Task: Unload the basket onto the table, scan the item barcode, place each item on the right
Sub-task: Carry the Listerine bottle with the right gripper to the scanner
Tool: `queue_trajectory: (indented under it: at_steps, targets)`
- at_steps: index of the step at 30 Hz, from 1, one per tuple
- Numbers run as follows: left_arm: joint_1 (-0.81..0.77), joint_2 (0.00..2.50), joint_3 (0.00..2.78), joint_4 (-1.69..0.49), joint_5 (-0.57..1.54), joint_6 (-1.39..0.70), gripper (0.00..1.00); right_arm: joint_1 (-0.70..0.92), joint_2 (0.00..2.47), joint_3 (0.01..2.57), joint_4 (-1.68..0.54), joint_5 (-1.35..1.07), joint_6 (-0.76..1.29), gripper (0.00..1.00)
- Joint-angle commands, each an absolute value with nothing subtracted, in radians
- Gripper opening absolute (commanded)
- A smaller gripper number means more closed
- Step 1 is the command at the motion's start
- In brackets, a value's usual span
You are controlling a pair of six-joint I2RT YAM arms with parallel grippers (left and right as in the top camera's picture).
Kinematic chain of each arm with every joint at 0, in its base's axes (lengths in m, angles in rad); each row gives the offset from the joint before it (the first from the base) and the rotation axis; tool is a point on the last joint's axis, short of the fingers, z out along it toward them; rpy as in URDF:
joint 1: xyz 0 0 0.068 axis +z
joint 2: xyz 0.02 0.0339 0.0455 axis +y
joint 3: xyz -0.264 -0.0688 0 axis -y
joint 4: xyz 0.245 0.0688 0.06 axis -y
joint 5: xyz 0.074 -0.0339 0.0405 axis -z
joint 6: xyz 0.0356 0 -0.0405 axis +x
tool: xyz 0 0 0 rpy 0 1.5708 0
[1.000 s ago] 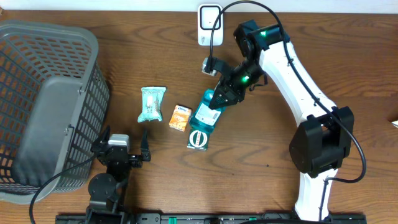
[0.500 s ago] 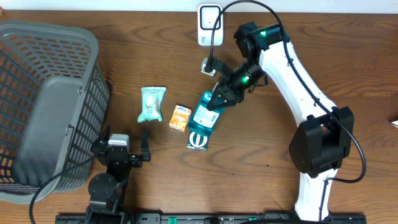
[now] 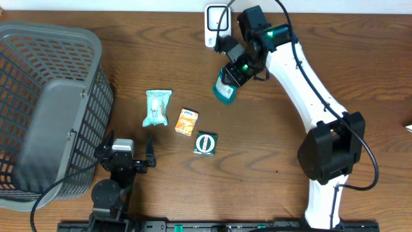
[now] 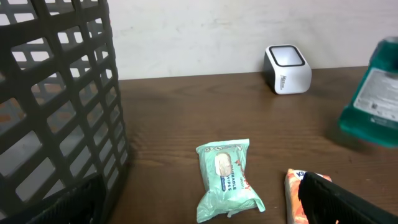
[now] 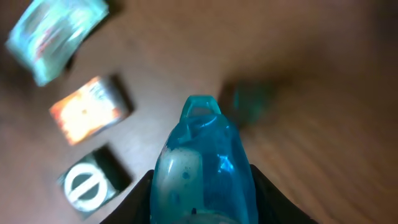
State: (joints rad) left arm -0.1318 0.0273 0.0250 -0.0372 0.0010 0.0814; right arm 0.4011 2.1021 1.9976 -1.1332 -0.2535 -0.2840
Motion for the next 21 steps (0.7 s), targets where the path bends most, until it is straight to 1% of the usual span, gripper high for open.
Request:
queue_trajectory:
  at_steps: [1,3,9,14,21]
  targets:
    - [-0.130,0.025,0.004,-0.073,-0.012,0.076,0.98,0.433,2.070,2.087,-1.090,-0.069,-0.169,0.15]
    - [-0.130,0.025,0.004,-0.073,-0.012,0.076,0.98,0.448,2.070,2.097,-1.049,0.025,-0.164,0.18]
    - [-0.130,0.025,0.004,-0.073,-0.012,0.076,0.98,0.481,2.082,2.097,-0.921,0.298,-0.117,0.16]
    - [-0.130,0.025,0.004,-0.073,-0.012,0.076,0.98,0.487,2.083,2.097,-0.765,0.432,-0.128,0.16]
    - [-0.130,0.025,0.004,-0.073,-0.012,0.076,0.98,0.492,2.159,2.097,-0.538,0.530,-0.176,0.17]
